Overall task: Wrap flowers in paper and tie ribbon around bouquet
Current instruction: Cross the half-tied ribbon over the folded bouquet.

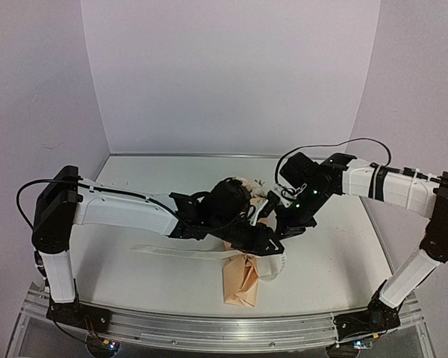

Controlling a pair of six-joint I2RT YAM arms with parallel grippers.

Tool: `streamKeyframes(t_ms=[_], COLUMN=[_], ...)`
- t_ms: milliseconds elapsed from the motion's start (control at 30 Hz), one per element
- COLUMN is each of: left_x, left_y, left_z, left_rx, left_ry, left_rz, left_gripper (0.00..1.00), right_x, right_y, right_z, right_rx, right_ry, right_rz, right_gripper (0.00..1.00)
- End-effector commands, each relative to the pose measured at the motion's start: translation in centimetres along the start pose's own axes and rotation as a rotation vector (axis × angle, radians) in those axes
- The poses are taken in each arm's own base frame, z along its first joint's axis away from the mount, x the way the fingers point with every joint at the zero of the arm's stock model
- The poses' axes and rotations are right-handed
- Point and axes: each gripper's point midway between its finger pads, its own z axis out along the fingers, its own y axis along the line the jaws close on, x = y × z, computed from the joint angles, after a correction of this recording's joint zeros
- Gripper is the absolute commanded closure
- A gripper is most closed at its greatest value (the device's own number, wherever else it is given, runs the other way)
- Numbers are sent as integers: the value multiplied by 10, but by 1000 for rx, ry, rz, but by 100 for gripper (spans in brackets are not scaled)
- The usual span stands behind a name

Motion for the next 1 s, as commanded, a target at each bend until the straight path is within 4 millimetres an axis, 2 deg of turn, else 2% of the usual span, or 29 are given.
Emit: streamKeyframes(t_ms=[0,100,333,533,600,667,800,967], left_x=[6,9,25,46,46,40,16,-19], left_y=[-32,-32,-35,-24,-23,-22,-21,-2], left_z=[0,-9,-47,-43,-47,-54,-79,-99], left_rx=[74,73,107,67,51,26,-65,-85], left_ry=[54,32,-40,25,15,-25,-147,-211], left_rz=[113,143,250,391,427,460,569,661], left_gripper=[60,54,47,47,48,48,49,49], right_x=[-21,-20,-13,-16,-15,-14,-8,-2], right_y=[17,16,12,15,17,19,24,33], right_z=[-10,-9,-7,-7,-8,-8,-10,-8], right_rx=[-44,-43,-47,-59,-65,-69,-66,-80], right_ry=[-60,-55,-76,-102,-104,-109,-114,-132], right_rz=[-36,-37,-54,-72,-81,-98,-156,-221], right_gripper=[100,100,100,100,100,100,100,100])
